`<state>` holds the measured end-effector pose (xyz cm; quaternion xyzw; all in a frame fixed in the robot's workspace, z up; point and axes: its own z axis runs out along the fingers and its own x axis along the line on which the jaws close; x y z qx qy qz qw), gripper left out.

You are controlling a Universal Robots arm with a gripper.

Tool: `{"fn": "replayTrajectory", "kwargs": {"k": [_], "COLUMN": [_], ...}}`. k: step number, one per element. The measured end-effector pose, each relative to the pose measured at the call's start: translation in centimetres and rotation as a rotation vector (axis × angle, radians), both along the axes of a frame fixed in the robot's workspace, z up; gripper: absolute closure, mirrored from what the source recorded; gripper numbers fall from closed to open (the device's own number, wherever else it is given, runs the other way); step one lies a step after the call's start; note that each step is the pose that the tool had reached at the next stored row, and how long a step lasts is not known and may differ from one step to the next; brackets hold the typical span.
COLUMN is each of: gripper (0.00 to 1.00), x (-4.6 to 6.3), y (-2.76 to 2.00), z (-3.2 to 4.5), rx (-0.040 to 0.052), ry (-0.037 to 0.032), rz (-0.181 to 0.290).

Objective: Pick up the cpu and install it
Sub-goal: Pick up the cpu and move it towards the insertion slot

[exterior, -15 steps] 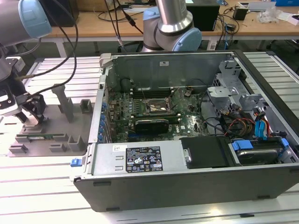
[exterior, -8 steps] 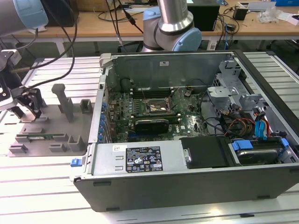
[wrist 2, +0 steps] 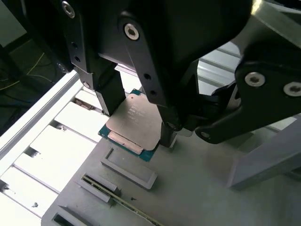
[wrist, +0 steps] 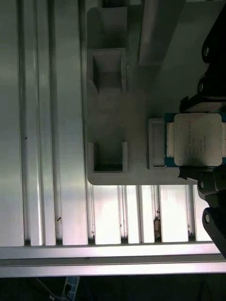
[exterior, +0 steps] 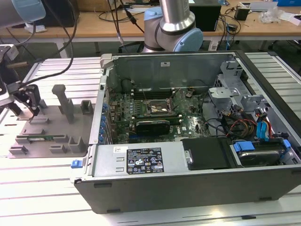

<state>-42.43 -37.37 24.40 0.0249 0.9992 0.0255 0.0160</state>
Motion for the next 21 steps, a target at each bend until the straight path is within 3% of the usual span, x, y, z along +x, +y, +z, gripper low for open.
{"fn": "replayTrajectory", "kwargs": {"k": [15, 18, 21], "gripper": [0.45, 0.45, 0.45], "x": [0.0, 0.0, 0.0], "y": [0.0, 0.0, 0.0], "z": [2.31, 2.9, 4.11], "rx": [0.0, 0.0, 0.0], "ry": [0.0, 0.0, 0.0], "rz": [0.0, 0.0, 0.0]}}
